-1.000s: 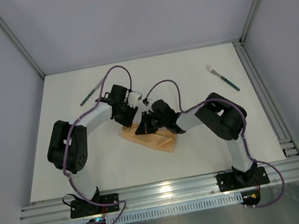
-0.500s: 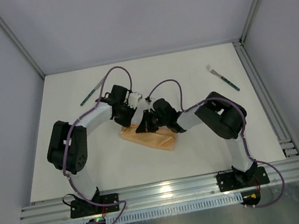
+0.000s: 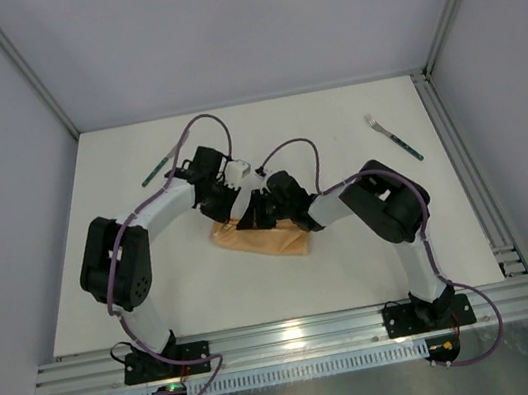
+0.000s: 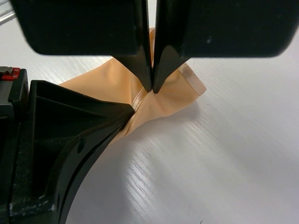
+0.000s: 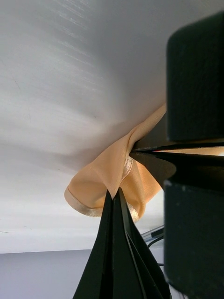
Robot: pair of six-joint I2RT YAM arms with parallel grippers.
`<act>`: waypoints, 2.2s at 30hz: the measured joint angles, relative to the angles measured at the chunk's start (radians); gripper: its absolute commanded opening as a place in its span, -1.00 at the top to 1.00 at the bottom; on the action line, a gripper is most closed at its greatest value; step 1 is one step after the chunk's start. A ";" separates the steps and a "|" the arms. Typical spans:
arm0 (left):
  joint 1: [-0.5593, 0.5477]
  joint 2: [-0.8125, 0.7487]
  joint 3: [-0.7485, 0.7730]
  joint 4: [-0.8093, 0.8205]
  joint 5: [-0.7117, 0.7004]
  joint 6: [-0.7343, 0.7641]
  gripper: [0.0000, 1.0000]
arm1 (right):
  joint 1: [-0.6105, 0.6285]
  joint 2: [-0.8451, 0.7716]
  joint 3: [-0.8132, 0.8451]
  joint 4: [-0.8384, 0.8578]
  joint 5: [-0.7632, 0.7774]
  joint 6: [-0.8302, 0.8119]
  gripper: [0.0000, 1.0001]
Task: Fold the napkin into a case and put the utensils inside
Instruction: Smooth out the smaller rectangle-folded napkin at the center of the board.
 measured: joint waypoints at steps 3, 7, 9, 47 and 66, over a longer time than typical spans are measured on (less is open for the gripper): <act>0.001 0.000 -0.008 0.002 0.016 0.000 1.00 | 0.000 0.000 0.000 0.000 0.001 0.001 0.93; 0.002 -0.005 -0.066 0.007 0.058 0.014 1.00 | 0.000 0.004 0.002 0.004 0.002 0.009 0.93; 0.002 -0.005 -0.089 0.006 0.067 0.028 1.00 | 0.001 0.009 0.004 0.010 0.000 0.019 0.92; 0.084 -0.002 -0.103 0.018 0.120 -0.075 0.99 | 0.102 -0.069 -0.024 -0.096 0.001 0.222 0.34; 0.084 -0.013 -0.113 0.020 0.142 -0.082 1.00 | 0.096 0.029 0.016 -0.004 -0.005 0.357 0.67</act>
